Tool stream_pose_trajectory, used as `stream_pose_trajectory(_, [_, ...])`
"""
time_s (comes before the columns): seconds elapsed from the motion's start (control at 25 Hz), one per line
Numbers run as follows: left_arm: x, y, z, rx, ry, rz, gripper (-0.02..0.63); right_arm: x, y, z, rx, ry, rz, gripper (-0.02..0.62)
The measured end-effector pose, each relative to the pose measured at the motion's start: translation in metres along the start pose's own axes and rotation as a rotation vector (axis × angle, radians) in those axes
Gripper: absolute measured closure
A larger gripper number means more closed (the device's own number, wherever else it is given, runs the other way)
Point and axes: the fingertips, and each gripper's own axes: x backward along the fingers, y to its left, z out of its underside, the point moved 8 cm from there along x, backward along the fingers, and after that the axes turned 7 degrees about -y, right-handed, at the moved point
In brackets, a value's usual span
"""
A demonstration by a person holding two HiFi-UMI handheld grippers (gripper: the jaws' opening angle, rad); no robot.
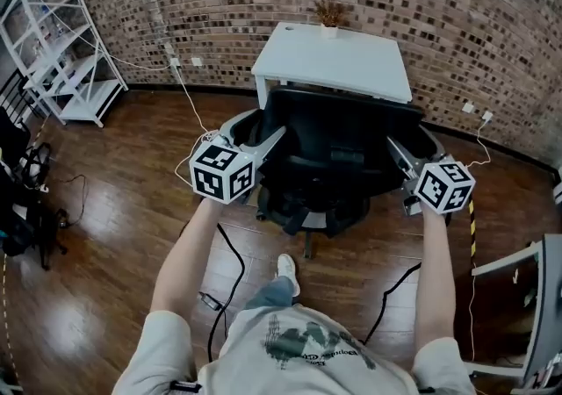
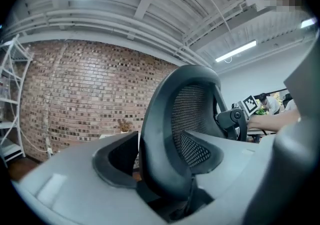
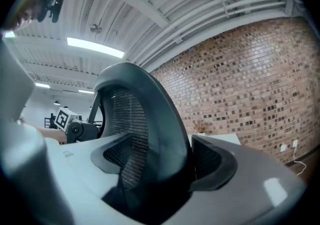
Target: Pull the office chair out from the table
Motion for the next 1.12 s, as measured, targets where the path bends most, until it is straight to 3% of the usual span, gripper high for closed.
stream_pose_trajectory(0.16, [0.022, 0.001, -0.004, 0.003, 0.003, -0.045, 0.339, 0.014, 0.016, -0.006, 0.113, -0.015, 0.119, 0.288])
stream_pose_trajectory(0.28, [0.040, -0.005, -0.003, -0.009, 0.005, -0.058, 0.359, 0.025, 0.031, -0.001, 0.128, -0.014, 0.145, 0.302])
stream_pose_trajectory(0.48, [0.064, -0.023, 0.002, 0.008, -0.002, -0.046, 0.393, 0.046, 0.052, 0.016, 0.144, 0.005, 0.195, 0.385])
stream_pose_trajectory(0.88, [0.126, -0.043, 0.008, 0.010, 0.001, -0.032, 0.487, 0.070, 0.139, 0.028, 0.146, -0.001, 0.161, 0.482])
stream_pose_trajectory(1.12, [0.174, -0.059, 0.008, 0.012, -0.007, -0.022, 0.514, 0.091, 0.198, 0.031, 0.153, -0.001, 0.127, 0.508])
